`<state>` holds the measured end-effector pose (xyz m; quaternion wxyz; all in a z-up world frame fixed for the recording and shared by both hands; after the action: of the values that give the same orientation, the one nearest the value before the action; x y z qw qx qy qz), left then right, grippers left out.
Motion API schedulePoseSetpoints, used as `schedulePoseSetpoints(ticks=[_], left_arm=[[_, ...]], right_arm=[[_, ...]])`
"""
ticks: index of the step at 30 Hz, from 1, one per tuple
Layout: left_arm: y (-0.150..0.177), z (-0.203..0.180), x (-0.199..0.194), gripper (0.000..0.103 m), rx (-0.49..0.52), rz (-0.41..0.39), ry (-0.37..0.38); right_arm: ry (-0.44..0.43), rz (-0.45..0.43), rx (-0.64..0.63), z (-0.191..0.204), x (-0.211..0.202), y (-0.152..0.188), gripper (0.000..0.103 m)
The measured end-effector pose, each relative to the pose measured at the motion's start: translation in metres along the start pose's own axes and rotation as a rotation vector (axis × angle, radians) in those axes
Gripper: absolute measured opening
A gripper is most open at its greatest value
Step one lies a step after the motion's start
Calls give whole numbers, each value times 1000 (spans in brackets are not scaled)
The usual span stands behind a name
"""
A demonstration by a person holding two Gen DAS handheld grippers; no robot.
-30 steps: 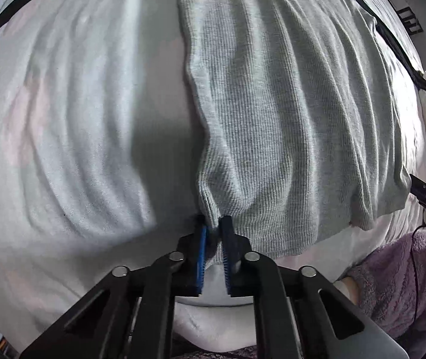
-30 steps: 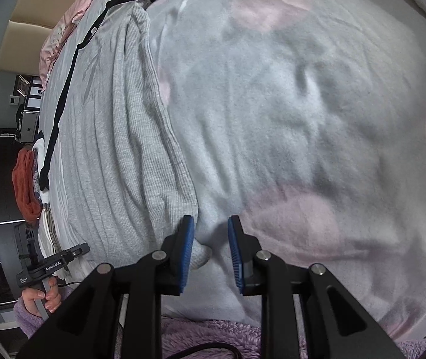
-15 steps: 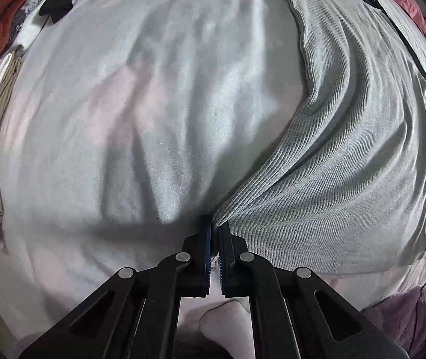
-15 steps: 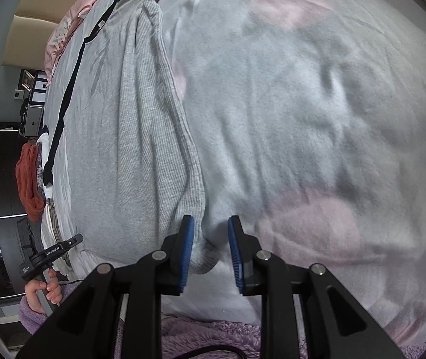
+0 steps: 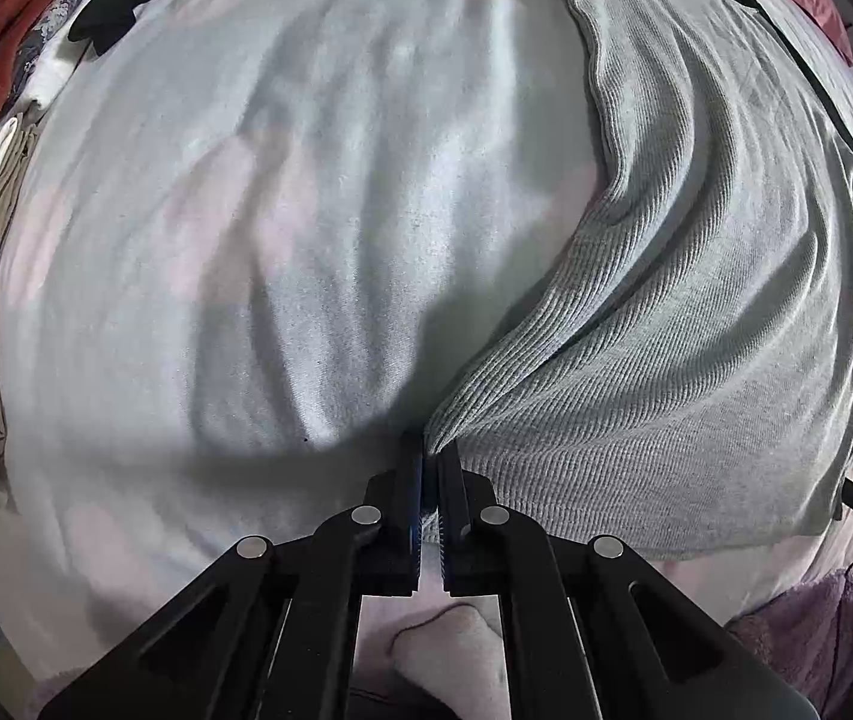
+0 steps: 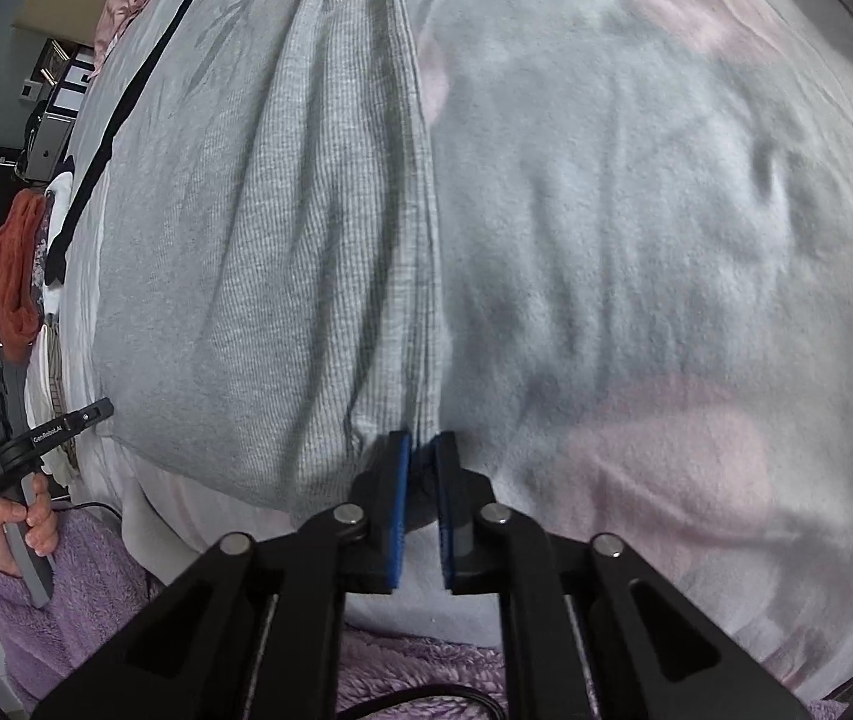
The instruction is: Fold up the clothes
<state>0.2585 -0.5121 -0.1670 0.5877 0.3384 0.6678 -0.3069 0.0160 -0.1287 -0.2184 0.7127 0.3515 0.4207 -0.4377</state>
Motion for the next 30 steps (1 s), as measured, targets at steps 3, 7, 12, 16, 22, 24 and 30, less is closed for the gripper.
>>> schedulePoseSetpoints(ticks=[3, 7, 12, 16, 22, 24, 30], left_arm=[[-2, 1, -10, 4, 8, -10, 45], [0, 2, -40, 4, 39, -30, 160], [2, -39, -58, 4, 91, -17, 198], [37, -22, -27, 4, 89, 22, 144], [32, -18, -7, 4, 34, 48, 143], [30, -15, -8, 4, 20, 45, 162], [26, -17, -8, 4, 26, 38, 169]], right_arm=[[-53, -18, 53, -11, -22, 0, 5], [-153, -79, 101, -26, -76, 4, 3], [-31, -201, 88, -42, -140, 4, 0], [-22, -152, 88, -40, -124, 2, 1], [-62, -40, 74, -12, -56, -2, 12], [-46, -9, 73, -8, -39, -6, 15], [39, 64, 90, -13, -7, -12, 21]])
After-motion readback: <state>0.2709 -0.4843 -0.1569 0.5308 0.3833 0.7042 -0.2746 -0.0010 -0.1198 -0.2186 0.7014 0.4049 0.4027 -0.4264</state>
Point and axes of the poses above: each gripper's, at about its wrist camera, not at the fingertips, and x roughly the way its jaws point, z to its left, y to its underside, the point moved 1 cm from there along x, roughly the way its jaws point, and after that the axes turned 11 degrees about x, right-handed, at the moved point
